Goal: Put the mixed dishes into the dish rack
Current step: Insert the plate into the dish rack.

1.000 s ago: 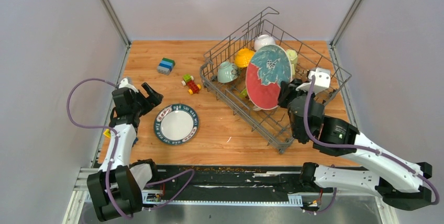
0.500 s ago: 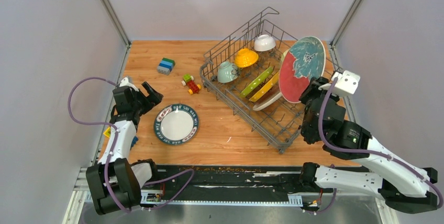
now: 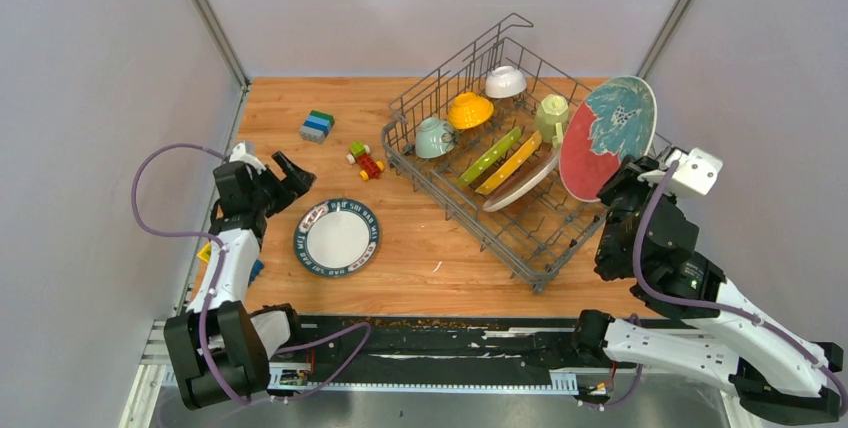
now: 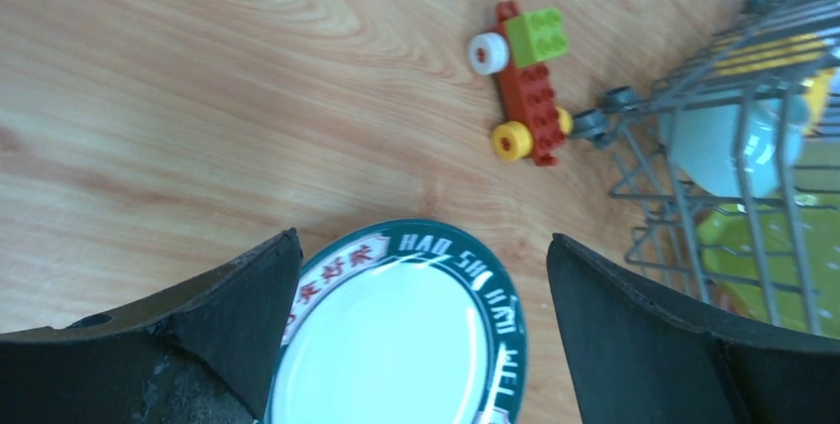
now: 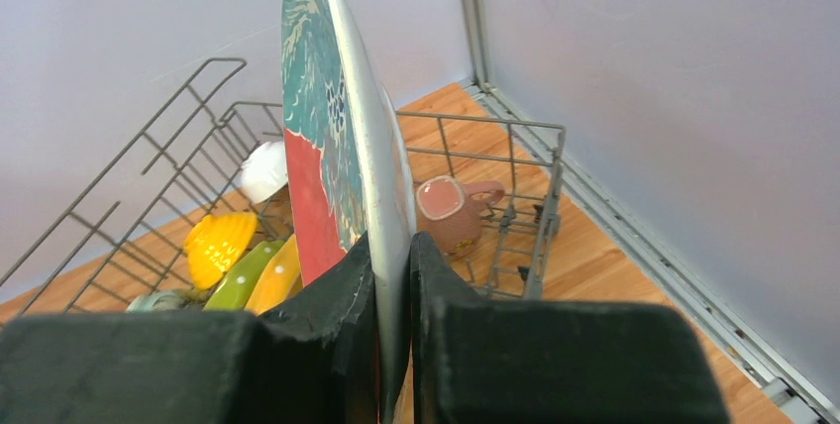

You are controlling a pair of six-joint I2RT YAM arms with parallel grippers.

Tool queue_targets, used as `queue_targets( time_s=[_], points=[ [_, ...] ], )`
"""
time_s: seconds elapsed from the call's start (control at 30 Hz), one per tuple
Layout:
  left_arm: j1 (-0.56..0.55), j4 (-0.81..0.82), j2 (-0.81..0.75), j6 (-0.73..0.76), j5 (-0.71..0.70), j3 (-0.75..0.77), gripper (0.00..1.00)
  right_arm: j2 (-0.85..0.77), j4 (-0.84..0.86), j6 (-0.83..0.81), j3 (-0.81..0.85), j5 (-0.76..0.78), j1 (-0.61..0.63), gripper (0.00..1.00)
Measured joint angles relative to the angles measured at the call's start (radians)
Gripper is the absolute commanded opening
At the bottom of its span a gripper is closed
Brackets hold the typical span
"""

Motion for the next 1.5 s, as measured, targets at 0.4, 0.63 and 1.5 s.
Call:
queue_targets(
  time_s=[0.4, 0.63, 1.5],
  points=[
    [-0.309, -0.023, -0.140, -0.018, 0.105, 0.256, 1.00, -0.006, 0.051, -0.109, -0.068, 0.018, -0.137, 0.00],
    [-0.817, -0.018, -0.085, 0.109, -0.004, 0.467, 0.97, -0.058, 0.224, -0.229, -0.180, 0.023, -0.139, 0.00],
    [-1.407, 0.453, 0.248, 0.435, -0.345, 0.467, 1.00, -0.065, 0.369, -0.086, -0.085, 0.031, 0.254, 0.00]
  ],
)
